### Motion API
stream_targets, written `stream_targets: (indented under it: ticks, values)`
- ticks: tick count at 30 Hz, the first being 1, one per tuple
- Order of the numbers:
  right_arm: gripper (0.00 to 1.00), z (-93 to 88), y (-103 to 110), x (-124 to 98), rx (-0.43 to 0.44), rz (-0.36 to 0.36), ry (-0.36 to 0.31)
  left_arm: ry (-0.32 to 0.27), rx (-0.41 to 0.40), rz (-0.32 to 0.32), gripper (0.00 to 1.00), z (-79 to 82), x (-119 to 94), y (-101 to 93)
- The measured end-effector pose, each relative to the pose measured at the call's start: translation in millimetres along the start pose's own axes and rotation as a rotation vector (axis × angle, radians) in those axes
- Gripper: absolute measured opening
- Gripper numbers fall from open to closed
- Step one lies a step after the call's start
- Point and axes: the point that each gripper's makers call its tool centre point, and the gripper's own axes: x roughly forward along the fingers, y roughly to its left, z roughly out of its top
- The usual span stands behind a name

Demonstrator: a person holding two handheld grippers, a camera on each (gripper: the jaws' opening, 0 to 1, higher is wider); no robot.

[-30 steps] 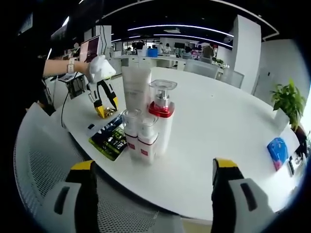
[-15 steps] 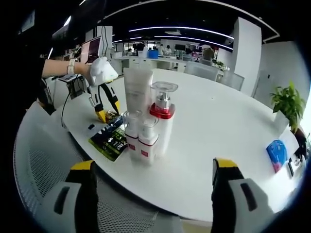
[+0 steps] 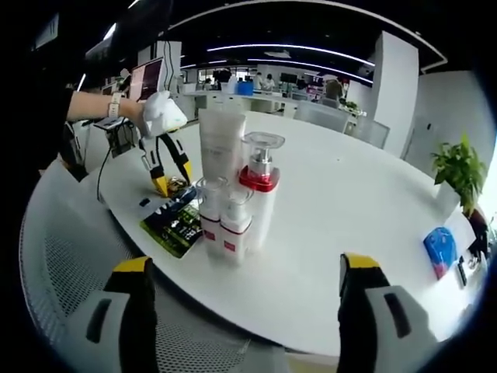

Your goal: Arrange the skincare products in the storage area until every visible bottle or jar stands upright without overlapping.

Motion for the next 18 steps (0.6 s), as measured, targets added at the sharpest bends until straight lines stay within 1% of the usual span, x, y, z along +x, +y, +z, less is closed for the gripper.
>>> stream_targets:
  ticks: [3,6,9,12,15,18]
  values:
    - [0.99,0.0,-1,0,-0.002,-0.006,0.000,0.001,-0.003,-0.011,0.45,0.8,0,-3.6]
    - [0.99,0.0,-1,0,-0.004,-0.007,-0.001,0.000,-0.008,-0.009,0.46,0.8,0,-4.1]
    - [0.99,0.3,-2,0,-0.007,-0.009,-0.003,0.007,-0.023,0.019,0.48,-2.9,-1,1.2]
    - [0.99,0.1,-2,0,-0.010,-0.011,-0.002,-0.009,-0.041,0.024,0.47,-3.7,-7,2.8]
    - [0.99,-0.1,-2,0,-0.014,-0.011,-0.001,-0.035,-0.061,0.050,0.47,-1.3,-15,5.3]
    - [0.99,-0.4,-1,0,-0.019,-0.007,0.000,-0.074,-0.077,0.087,0.47,1.3,-26,6.6]
